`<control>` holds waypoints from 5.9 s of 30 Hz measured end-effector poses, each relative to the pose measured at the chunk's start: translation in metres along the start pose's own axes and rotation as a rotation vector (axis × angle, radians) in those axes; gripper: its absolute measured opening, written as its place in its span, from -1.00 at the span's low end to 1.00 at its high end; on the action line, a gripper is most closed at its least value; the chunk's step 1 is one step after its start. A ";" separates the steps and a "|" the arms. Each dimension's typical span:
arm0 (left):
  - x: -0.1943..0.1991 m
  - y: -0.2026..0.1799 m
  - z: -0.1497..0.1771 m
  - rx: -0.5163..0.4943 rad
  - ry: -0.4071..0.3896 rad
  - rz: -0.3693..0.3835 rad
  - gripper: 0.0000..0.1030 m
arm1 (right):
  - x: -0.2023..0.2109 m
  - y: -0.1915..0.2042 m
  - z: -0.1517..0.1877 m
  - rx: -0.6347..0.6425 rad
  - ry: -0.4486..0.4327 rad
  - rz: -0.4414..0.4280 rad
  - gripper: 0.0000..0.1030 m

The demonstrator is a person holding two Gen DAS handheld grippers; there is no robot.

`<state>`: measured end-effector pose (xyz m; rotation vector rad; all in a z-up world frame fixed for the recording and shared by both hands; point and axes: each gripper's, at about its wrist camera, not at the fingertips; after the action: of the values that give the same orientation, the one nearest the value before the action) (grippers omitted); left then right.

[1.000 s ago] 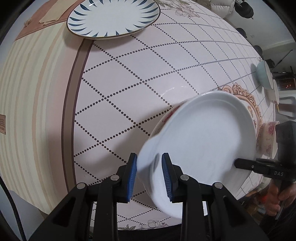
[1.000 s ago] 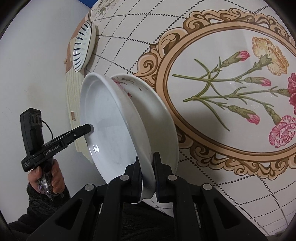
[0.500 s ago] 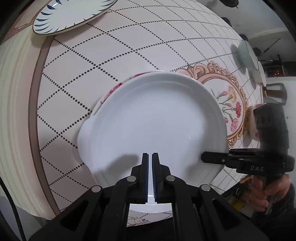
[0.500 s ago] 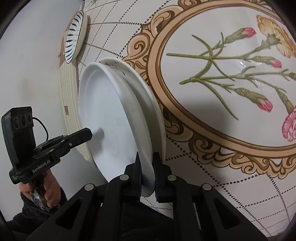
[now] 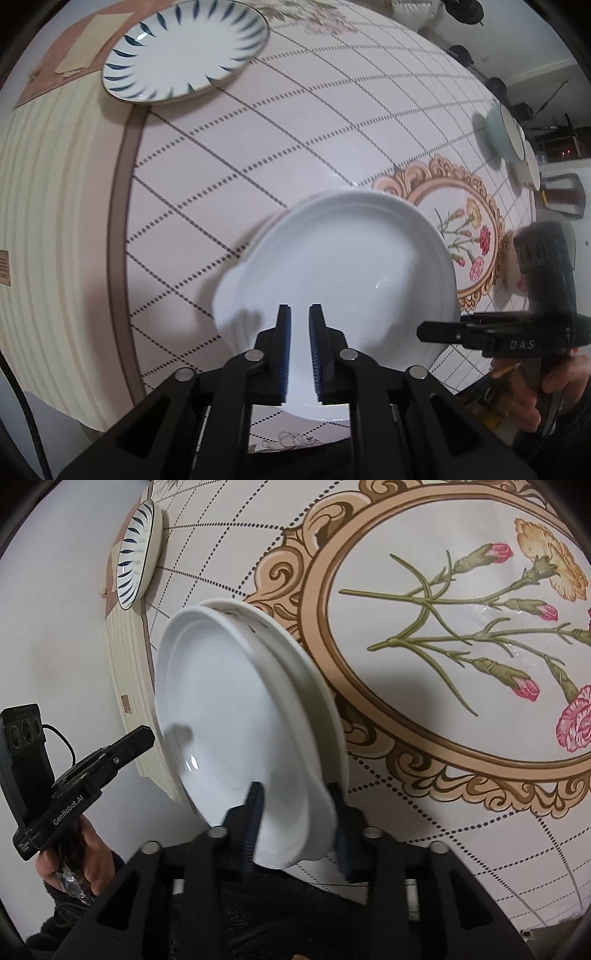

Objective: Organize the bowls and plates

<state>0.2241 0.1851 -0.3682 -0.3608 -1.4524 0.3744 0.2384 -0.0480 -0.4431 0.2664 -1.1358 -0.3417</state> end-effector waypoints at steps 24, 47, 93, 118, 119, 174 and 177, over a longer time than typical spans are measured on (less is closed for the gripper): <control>0.045 0.046 -0.045 0.118 -0.065 0.116 -0.16 | 0.077 0.031 -0.017 -0.006 -0.152 0.296 0.95; 0.045 0.203 -0.234 0.337 -0.112 0.179 0.24 | 0.023 0.188 -0.263 0.105 -0.167 0.087 0.18; 0.083 0.079 -0.143 0.100 -0.269 0.062 -0.78 | 0.103 0.115 -0.128 0.216 -0.345 0.062 -0.80; 0.041 0.008 0.007 0.100 -0.187 0.055 -0.78 | 0.069 0.021 0.029 0.194 -0.285 0.045 -0.80; 0.037 0.009 0.010 0.104 -0.181 0.054 -0.78 | 0.065 0.018 0.031 0.193 -0.277 0.045 -0.80; -0.022 0.021 0.020 0.136 -0.052 -0.041 -0.73 | 0.021 0.007 0.024 0.070 -0.213 0.163 -0.76; -0.022 0.022 0.019 0.147 -0.038 -0.036 -0.73 | 0.021 0.004 0.023 0.047 -0.188 0.150 -0.76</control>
<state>0.2024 0.1950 -0.3960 -0.2101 -1.4570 0.4579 0.2258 -0.0535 -0.4146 0.1920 -1.3423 -0.2104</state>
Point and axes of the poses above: each gripper's, at about its wrist camera, not at the fingertips, and x roughly against the way its jaws point, y to its left, z to its underside, and after that the axes turned 13 degrees about z, right-handed
